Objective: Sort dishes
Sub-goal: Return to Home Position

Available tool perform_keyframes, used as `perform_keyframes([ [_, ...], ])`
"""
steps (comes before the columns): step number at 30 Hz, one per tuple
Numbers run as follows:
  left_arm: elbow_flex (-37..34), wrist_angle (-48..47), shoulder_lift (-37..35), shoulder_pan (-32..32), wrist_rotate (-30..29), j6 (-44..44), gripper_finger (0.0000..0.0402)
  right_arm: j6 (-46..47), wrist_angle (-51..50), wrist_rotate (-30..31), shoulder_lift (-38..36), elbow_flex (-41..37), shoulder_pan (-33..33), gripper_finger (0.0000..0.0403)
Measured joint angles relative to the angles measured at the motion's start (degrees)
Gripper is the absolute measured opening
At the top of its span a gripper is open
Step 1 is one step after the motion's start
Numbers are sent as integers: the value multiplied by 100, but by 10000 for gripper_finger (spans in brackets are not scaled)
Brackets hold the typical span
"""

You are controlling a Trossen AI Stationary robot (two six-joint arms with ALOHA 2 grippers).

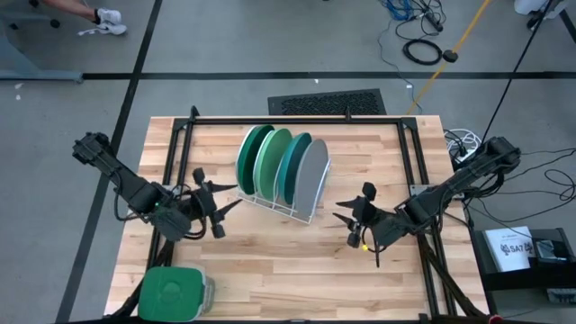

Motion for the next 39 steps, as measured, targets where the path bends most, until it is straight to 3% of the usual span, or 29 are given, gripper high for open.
perform_keyframes([
  [6, -590, 840, 63, 16, 347, -390, 180, 426, 371, 3, 182, -297, 11, 139],
  [11, -1231, 2198, 274, 23, 582, 260, 180, -706, 1959, 10, 545, -461, 31, 139],
  [15, -1296, 2831, 47, -17, 582, 1118, 156, -1912, 2982, 14, 496, -467, 114, 127],
  [18, -1299, 2793, -450, -106, 781, 1665, 104, -2538, 3066, 25, 199, -465, 300, 86],
  [22, -1564, 2733, -1247, -101, 1484, 2159, 15, -2869, 2615, 256, -254, -465, 567, 12],
  [27, -2246, 2738, -2449, -106, 1805, 2320, 3, -3081, 2258, 1180, -811, -564, 1057, 2],
  [31, -2908, 2786, -3479, -102, 1802, 2427, 2, -3218, 2590, 1483, -1436, -1150, 1351, 1],
  [34, -3333, 2802, -4096, -99, 1794, 2432, 1, -3411, 3297, 1224, -1910, -1770, 1360, 1],
  [39, -3893, 2876, -4742, 74, 1793, 2465, 1, -3861, 4507, 63, -2660, -2837, 958, 1],
])
